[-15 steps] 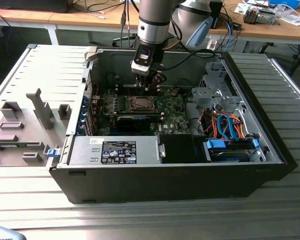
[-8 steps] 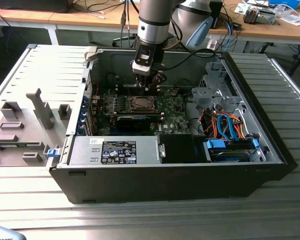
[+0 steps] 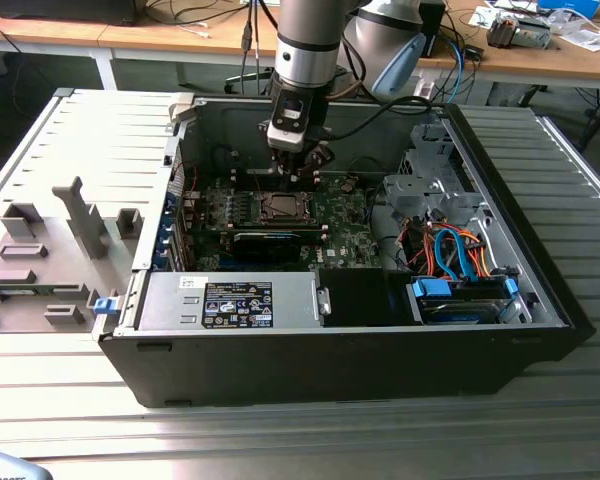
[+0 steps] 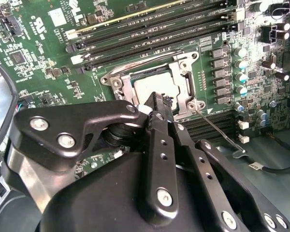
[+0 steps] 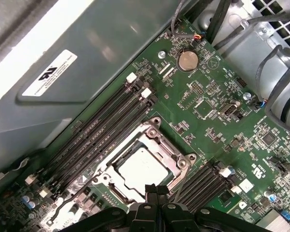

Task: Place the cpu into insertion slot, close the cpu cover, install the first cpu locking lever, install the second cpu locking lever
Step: 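Install the first cpu locking lever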

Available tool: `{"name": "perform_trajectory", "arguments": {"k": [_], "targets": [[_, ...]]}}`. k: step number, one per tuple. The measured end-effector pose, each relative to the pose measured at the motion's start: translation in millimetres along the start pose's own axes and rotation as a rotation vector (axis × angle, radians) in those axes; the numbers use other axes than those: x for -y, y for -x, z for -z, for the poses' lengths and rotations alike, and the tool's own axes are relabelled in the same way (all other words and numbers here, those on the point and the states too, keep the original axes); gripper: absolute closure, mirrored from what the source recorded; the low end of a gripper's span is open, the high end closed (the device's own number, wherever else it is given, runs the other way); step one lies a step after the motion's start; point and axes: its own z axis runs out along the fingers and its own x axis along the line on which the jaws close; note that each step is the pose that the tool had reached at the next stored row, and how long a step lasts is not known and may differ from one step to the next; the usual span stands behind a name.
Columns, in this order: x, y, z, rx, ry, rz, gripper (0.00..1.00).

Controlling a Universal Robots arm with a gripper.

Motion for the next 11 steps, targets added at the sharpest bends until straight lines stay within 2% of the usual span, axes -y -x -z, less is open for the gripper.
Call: {"name": "perform_trajectory", "arguments": {"k": [11], "targets": [[0.0, 0.0, 0.0, 0.0040, 0.0004, 0.046, 0.89]]}}
